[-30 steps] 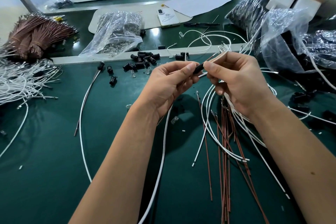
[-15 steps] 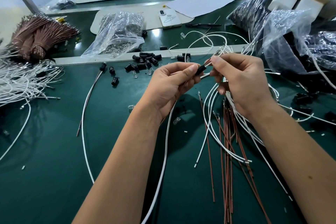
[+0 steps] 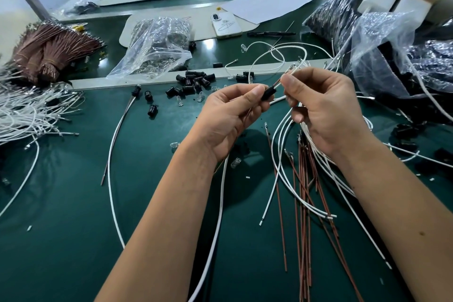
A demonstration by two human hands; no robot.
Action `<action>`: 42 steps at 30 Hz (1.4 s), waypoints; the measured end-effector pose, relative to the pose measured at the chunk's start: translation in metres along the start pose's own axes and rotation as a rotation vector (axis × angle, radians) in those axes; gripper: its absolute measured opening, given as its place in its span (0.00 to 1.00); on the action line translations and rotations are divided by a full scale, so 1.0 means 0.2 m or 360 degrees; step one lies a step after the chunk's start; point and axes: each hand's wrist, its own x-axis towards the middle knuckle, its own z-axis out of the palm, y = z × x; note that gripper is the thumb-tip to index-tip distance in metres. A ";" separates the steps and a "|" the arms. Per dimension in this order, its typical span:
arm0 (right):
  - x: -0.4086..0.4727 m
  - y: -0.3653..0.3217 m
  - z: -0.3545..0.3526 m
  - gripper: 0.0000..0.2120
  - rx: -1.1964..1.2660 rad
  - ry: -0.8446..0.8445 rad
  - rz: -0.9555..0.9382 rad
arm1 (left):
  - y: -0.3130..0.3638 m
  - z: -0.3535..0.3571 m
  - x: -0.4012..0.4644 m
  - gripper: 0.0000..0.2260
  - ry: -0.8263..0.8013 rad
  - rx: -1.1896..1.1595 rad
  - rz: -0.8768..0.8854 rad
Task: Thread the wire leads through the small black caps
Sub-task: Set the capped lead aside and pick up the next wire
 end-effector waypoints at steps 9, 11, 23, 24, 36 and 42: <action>0.01 0.00 -0.01 0.07 -0.0151 0.0022 -0.0032 | 0.01 0.01 -0.01 0.06 -0.0029 0.0021 0.0005; 0.01 -0.01 -0.01 0.08 -0.0135 -0.0010 -0.0003 | 0.01 0.01 -0.01 0.07 -0.0033 0.0081 0.0019; 0.01 -0.03 -0.02 0.09 -0.0055 -0.0042 0.0050 | 0.01 0.01 -0.02 0.07 0.0008 0.0138 0.0049; 0.01 -0.02 -0.02 0.09 -0.0058 -0.0035 0.0041 | 0.01 0.01 -0.02 0.07 0.0011 0.0145 0.0057; 0.01 0.01 0.01 0.11 -0.0077 0.0036 -0.0035 | 0.00 0.00 -0.01 0.09 0.0020 0.0150 0.0119; 0.01 0.02 0.00 0.09 -0.0334 0.0112 -0.0285 | 0.00 0.00 -0.01 0.10 -0.0041 0.0150 0.0170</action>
